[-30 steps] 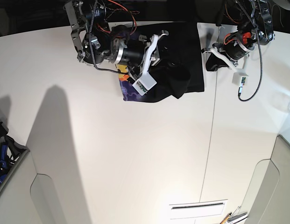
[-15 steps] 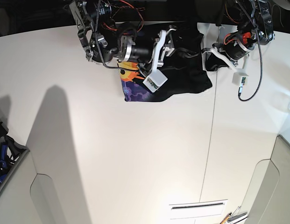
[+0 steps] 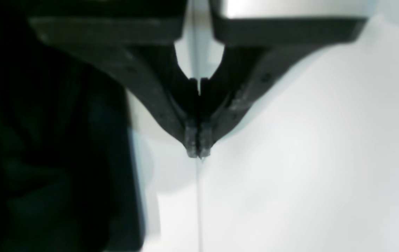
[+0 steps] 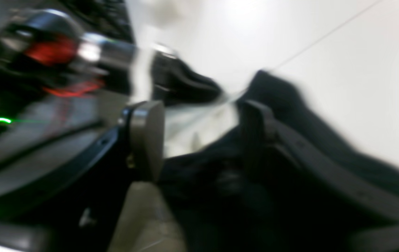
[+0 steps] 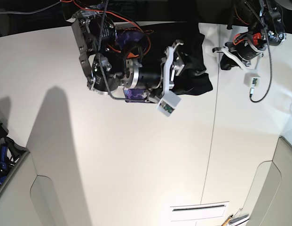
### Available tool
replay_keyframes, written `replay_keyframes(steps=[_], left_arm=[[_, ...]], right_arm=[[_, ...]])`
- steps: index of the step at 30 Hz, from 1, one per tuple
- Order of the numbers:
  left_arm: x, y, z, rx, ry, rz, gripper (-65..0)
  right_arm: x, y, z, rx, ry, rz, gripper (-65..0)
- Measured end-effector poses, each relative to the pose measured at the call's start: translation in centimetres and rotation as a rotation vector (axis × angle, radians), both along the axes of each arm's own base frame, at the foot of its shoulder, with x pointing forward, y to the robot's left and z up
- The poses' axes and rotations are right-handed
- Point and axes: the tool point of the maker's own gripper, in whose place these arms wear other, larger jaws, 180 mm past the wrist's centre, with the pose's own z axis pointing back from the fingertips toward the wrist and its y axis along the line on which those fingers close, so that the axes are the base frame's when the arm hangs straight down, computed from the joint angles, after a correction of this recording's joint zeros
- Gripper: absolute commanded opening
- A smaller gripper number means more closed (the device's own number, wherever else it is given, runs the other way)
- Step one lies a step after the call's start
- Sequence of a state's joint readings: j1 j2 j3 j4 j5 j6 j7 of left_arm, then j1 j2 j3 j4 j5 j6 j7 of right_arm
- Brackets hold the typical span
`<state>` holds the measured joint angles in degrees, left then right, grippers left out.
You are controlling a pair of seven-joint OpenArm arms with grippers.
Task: Fold the T-shirt properly
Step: 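Flip the bundle over with both grippers, exposing the sun print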
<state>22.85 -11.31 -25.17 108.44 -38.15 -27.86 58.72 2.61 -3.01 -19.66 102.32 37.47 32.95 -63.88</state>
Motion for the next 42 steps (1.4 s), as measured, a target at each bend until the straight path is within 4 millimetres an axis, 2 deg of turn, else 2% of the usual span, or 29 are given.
replay_keyframes(steps=[2,3,6,8,11,14,16,18,20,22,25,30,32,36,42], left_arm=[[0.9,-0.1,2.7,-0.030,-0.084,-0.011,-65.0],[1.1,-0.7,4.1,-0.066,-0.124,-0.034,-65.0],[1.1,-3.4,7.6,-0.176,-0.232,-0.140,-65.0],[0.4,-4.9,8.7,-0.230,-0.266,-0.192,-65.0],[-1.0,-6.7,8.2,-0.292,-0.221,-0.240,-65.0],[-1.2,-8.5,8.5,-0.351,-0.224,-0.287,-65.0],[-1.6,-10.3,8.4,-0.388,-0.213,-0.331,-65.0],[-2.9,-12.5,7.8,-0.428,-0.168,-0.392,-65.0],[-4.2,-14.6,6.8,-0.461,-0.113,-0.446,-65.0],[-5.2,-15.7,5.3,-0.448,-0.053,-0.491,-65.0],[-6.2,-15.7,2.4,-0.371,0.034,-0.512,-65.0],[-6.1,-12.2,-2.8,-0.199,0.150,-0.380,-65.0],[-4.6,-11.5,-3.4,-0.170,0.119,-0.339,-65.0],[-0.2,-10.1,-3.7,-0.132,0.027,-0.245,-65.0],[5.8,-8.9,-2.4,-0.086,-0.086,-0.199,-65.0]], right_arm=[[1.4,-0.9,0.1,-0.021,-0.025,-0.036,-58.5],[1.9,-1.4,0.0,-0.028,-0.027,-0.057,-65.0],[3.2,-3.0,-0.3,-0.045,-0.025,-0.120,-65.0],[4.1,-4.2,-0.9,-0.084,-0.037,-0.161,-65.0],[5.5,-5.7,-2.0,-0.146,-0.056,-0.224,-65.0],[6.0,-6.6,-3.3,-0.165,-0.033,-0.249,-65.0],[5.7,-7.1,-5.0,-0.193,0.008,-0.244,-65.0],[5.3,-7.7,-7.2,-0.222,0.066,-0.241,-65.0],[4.8,-8.1,-9.1,-0.235,0.120,-0.242,-65.0],[4.3,-8.2,-10.5,-0.245,0.167,-0.242,-65.0],[4.1,-9.0,-11.5,-0.252,0.203,-0.255,-65.0],[3.9,-11.1,-12.0,-0.269,0.262,-0.283,-65.0],[3.9,-12.0,-11.8,-0.247,0.306,-0.306,-65.0],[3.8,-13.7,-11.0,-0.161,0.394,-0.349,-65.0],[2.8,-14.5,-10.6,-0.034,0.462,-0.396,-65.0]])
